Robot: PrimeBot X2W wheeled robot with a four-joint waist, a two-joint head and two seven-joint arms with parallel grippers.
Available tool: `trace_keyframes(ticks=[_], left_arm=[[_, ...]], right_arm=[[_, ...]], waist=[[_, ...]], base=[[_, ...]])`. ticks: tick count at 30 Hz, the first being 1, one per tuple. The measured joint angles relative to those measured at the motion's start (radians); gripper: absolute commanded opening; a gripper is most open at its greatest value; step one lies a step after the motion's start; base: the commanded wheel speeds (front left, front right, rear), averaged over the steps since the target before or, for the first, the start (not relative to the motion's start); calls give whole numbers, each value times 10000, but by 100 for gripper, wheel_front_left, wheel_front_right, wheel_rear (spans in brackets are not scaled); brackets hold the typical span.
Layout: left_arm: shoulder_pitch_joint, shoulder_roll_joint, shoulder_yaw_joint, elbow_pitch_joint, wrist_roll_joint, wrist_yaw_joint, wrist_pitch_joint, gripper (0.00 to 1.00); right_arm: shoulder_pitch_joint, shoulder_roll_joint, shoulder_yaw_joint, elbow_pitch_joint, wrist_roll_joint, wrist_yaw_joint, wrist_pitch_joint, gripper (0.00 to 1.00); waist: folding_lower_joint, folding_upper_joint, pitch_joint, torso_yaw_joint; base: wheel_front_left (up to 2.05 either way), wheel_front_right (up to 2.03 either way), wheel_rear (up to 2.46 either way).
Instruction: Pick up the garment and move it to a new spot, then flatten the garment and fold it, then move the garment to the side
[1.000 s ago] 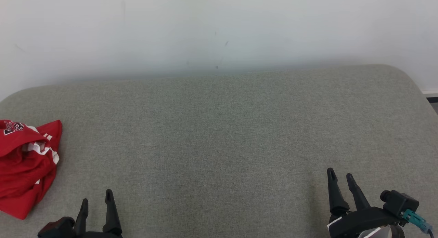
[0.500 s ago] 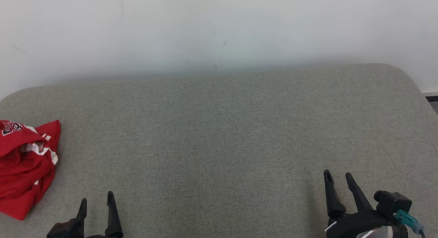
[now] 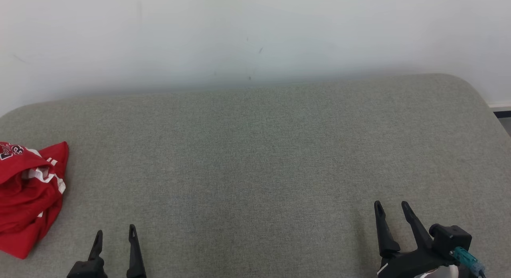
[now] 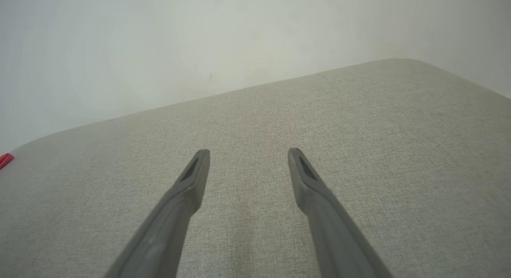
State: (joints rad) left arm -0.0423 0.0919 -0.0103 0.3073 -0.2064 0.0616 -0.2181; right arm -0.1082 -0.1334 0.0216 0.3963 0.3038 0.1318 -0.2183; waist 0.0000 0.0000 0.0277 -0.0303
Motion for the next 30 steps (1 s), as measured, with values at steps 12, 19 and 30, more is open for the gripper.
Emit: trace_keyframes(ticks=[12, 19, 30], left_arm=[[27, 10, -42, 19, 988, 86, -217, 100], [58, -10, -52, 61, 1503, 134, -353, 100], [11, -163, 207, 178, 1672, 174, -443, 100]], right_arm=[[0, -84, 100, 104, -840, 0, -213, 100], [3, -155, 209, 109, -1342, 0, -349, 100], [-168, -190, 849, 21, -1647, 0, -458, 100]], waist=[[0, 0, 33, -1], [0, 0, 78, 88], [0, 0, 235, 958]], base=[[0, 0, 0], [0, 0, 0], [0, 0, 0]])
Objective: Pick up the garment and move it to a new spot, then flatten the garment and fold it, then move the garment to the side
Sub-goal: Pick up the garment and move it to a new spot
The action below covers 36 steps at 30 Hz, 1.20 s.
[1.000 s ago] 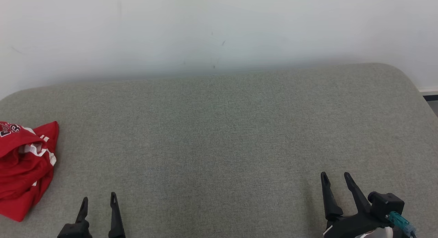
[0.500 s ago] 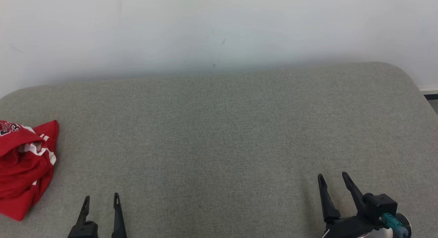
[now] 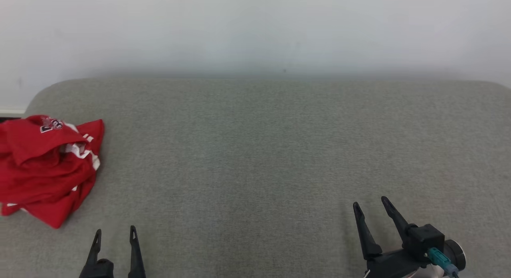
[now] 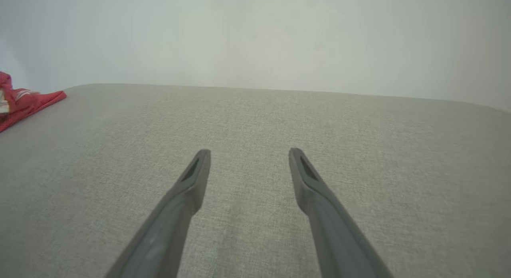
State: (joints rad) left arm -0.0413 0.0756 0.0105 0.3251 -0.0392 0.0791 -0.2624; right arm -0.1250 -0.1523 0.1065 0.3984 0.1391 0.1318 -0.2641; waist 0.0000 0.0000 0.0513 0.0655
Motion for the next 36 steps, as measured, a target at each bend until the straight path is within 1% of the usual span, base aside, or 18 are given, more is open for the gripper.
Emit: trace_keyframes(ticks=[6, 14, 19, 23, 26, 29, 34, 36], left_arm=[[156, -8, 328, 31, -50, -77, 0, 100], [542, -25, 938, 13, -194, -184, -2, 100], [820, -69, 1239, 67, -238, -357, -2, 100], [856, -127, 1452, 119, -391, -520, 0, 100], [873, -151, 1624, 211, -650, -746, 0, 100], [790, -201, 1749, 274, -759, -903, 0, 100], [99, -188, 1987, 391, -1064, -1603, 0, 100], [-418, 35, 2015, 433, -1076, -1774, -2, 100]], right_arm=[[-72, 130, 454, 10, 4, 0, 0, 100], [-220, 194, 1080, 69, 138, 0, 0, 100], [-232, 261, 1315, 127, 219, 0, 0, 100], [-239, 268, 1365, 128, 224, 0, 0, 100], [-239, 228, 1415, 163, 286, 0, 0, 100], [-238, 136, 1384, 201, 324, 0, 0, 100], [-265, -58, 1392, 174, 343, 0, 0, 100], [-362, -176, 1388, 159, 359, 0, 0, 100]], waist=[[-1, 0, 44, 1010], [0, 0, 49, 2566], [-1, 0, 29, 3468], [0, 0, 16, 4000], [-1, 0, 30, 4202], [0, 0, 65, 4148], [0, 0, 238, 3863], [-1, 0, 359, 3752]], base=[[0, 0, 0], [0, 0, 0], [0, 0, 0], [0, 0, 0], [0, 0, 0], [0, 0, 0], [0, 0, 0], [0, 0, 0]])
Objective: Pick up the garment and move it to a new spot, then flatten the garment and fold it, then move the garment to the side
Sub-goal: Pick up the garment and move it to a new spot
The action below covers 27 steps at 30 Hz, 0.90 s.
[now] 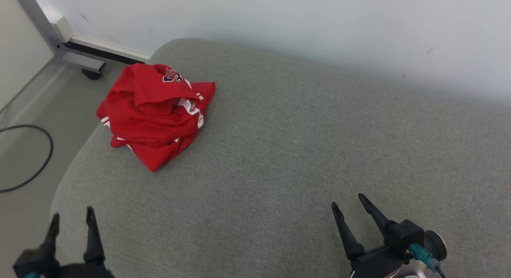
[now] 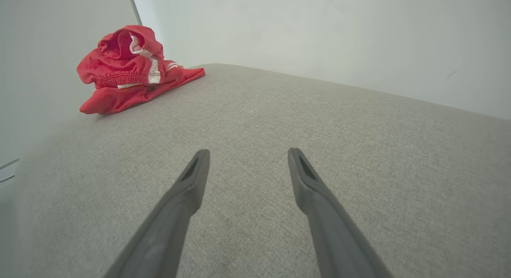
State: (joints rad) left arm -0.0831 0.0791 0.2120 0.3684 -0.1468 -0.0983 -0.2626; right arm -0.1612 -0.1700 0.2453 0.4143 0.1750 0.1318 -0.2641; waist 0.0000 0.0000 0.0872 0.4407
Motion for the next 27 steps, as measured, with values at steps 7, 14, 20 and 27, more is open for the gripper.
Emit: trace_keyframes(ticks=[7, 14, 20, 27], left_arm=[[-2374, 1430, -640, 848, 13, -265, 2, 100], [-5133, 2980, -3003, 2604, -1751, -328, 351, 100], [-6231, 4011, -4019, 3689, -2715, -328, 886, 100], [-6795, 4307, -4056, 4920, -2842, 23, 1083, 100]], right_arm=[[-317, -514, 134, -146, 15, 0, 0, 100], [-736, -1035, 395, -474, 125, 0, 0, 100], [-1073, -1279, 497, -740, 174, 0, -2, 100], [-1101, -1404, 313, -815, 259, 0, 0, 100]], waist=[[1, 0, 564, -472], [2, 1, 1315, -1234], [2, 1, 1866, -1924], [3, 1, 2470, -2626]], base=[[0, 0, 0], [0, 0, 0], [0, 0, 0], [0, 0, 0]])
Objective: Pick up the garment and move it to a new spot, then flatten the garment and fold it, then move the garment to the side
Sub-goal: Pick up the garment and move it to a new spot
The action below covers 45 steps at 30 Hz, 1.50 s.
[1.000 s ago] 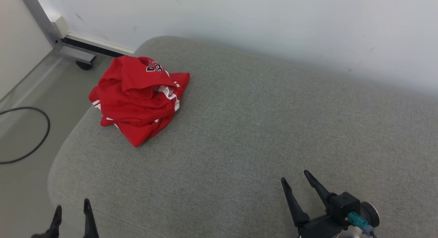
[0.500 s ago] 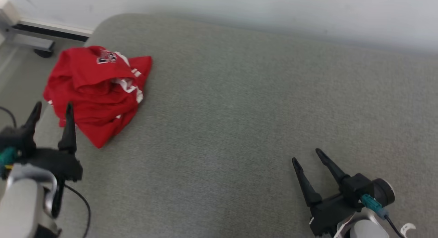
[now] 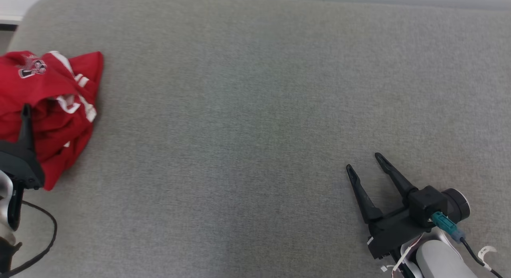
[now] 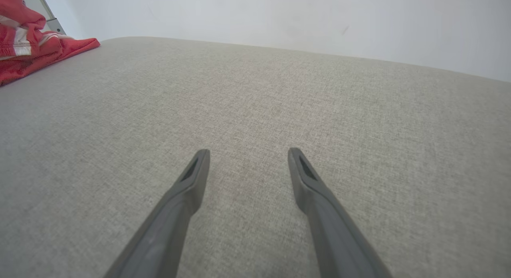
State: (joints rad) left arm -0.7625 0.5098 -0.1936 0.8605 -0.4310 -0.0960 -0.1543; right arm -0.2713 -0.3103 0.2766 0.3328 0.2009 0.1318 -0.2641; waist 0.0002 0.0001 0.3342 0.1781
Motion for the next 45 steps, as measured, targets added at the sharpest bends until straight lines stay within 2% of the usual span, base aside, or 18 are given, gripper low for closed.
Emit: trace_keyframes(ticks=[2, 6, 9, 10, 11, 12, 15, 21, 26, 30, 33, 39, 45], left_arm=[[-128, -42, 42, 234, -4, 174, -125, 100], [-443, -109, 261, 740, -71, 815, -288, 100], [-670, -98, 255, 1062, -17, 978, -414, 100], [-718, -104, 253, 1175, -17, 989, -449, 57], [-774, -111, 259, 1275, -21, 989, -502, 6], [-815, -115, 263, 1367, -23, 988, -562, 0], [-918, -128, 301, 1638, -63, 1003, -746, 0], [-1232, 79, 165, 1726, 107, 717, -984, 0], [-1846, 251, -169, 1223, 660, 418, -1057, 0], [-2333, 257, -324, 313, 961, 244, -1081, 0], [-2595, -81, -529, -449, 1202, 153, -1081, 0], [-2529, -1519, -1037, -1923, 1321, 157, -1083, 0], [-1680, -2681, -1603, -2654, 1193, -13, -1083, 0]], right_arm=[[-9, -21, -35, -58, 0, 0, -2, 100], [-105, -50, -65, -230, 0, 0, -4, 100], [-222, -75, -48, -280, -2, 0, -6, 100], [-260, -75, -29, -282, -2, 0, -10, 100], [-308, -75, -15, -282, -2, 0, -12, 100], [-340, -71, -8, -274, 0, 0, -13, 100], [-362, -44, 2, -247, 2, 0, -13, 100], [-348, 86, -73, -130, 15, 0, -12, 100], [-248, 313, -94, 77, 46, 0, -2, 100], [-100, 556, -111, 221, 59, 0, 0, 100], [-9, 738, -153, 278, 88, 0, -2, 100], [123, 1076, -268, 359, 123, 0, 0, 100], [290, 1356, -288, 403, 150, 0, 0, 100]], waist=[[0, 0, 164, -131], [-1, 0, 472, -311], [-2, 0, 672, -393], [-1, 0, 717, -418], [-2, 0, 751, -443], [-2, 0, 769, -468], [-1, 0, 737, -499], [-1, 0, 547, -522], [-1, 0, 229, -548], [-1, 0, -80, -587], [-3, 0, -322, -643], [-3, 0, -704, -956], [-3, -1, -971, -1564]], base=[[0, 0, 0], [0, 0, 0], [0, 0, 0], [0, 0, 0], [0, 0, 0], [0, 0, 0], [0, 0, 0], [0, 0, 0], [0, 0, 0], [0, 0, 0], [0, 0, 0], [0, 0, 0], [0, 0, 0]])
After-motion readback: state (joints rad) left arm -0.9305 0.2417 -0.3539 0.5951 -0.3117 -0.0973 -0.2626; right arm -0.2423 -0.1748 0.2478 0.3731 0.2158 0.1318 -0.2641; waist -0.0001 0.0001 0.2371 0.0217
